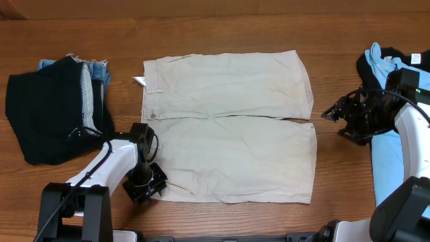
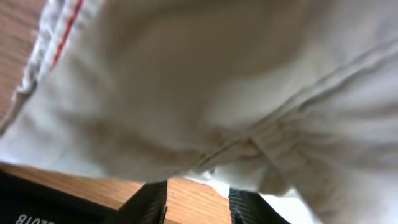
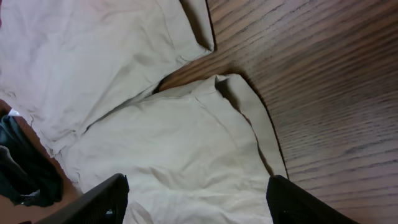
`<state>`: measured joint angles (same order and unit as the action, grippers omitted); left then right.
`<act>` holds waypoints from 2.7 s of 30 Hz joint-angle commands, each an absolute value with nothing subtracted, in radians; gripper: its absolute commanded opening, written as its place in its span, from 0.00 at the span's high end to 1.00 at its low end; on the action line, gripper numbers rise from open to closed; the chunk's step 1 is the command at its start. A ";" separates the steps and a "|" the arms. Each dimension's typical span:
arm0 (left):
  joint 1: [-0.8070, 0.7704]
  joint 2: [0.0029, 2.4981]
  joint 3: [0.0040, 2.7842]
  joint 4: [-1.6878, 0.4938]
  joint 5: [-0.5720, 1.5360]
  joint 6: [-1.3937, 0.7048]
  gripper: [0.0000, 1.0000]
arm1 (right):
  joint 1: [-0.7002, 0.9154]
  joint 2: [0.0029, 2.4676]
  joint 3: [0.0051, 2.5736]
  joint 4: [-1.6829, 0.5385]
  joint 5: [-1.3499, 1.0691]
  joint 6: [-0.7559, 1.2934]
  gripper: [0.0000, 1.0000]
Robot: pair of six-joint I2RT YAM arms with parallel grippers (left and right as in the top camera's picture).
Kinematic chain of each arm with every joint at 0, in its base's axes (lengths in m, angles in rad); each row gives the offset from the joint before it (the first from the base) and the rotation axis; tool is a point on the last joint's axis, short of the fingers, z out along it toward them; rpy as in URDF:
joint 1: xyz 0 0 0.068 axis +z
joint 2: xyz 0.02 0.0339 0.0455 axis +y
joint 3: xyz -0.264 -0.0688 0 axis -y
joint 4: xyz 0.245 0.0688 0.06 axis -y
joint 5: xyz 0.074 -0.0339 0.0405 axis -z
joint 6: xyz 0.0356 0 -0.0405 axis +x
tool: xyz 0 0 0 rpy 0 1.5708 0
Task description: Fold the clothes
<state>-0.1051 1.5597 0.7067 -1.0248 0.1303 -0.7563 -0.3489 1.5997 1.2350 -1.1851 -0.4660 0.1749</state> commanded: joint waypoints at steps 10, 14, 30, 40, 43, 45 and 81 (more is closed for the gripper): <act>-0.055 1.468 0.723 -1.043 0.036 -0.739 0.48 | -0.348 1.596 1.230 -1.176 -0.460 0.155 0.25; 0.043 1.431 0.720 -1.010 0.014 -0.690 0.28 | -0.348 1.596 1.230 -1.175 -0.460 0.155 0.25; 0.046 1.438 0.627 -0.927 0.064 -0.680 0.78 | -0.348 1.596 1.230 -1.173 -0.460 0.152 0.25; 0.046 1.438 0.670 -0.891 0.120 -0.603 0.94 | -0.348 1.596 1.230 -1.172 -0.460 0.151 0.25; 0.046 1.438 0.756 -0.933 0.187 -0.581 0.96 | -0.348 1.596 1.230 -1.172 -0.460 0.152 0.25; 0.046 1.438 0.834 -0.971 0.196 -0.570 0.96 | -0.349 1.596 1.230 -1.165 -0.459 0.152 0.23; 0.046 1.438 0.931 -0.902 0.256 -0.535 0.73 | -0.358 1.287 0.712 -1.287 -0.518 0.283 0.34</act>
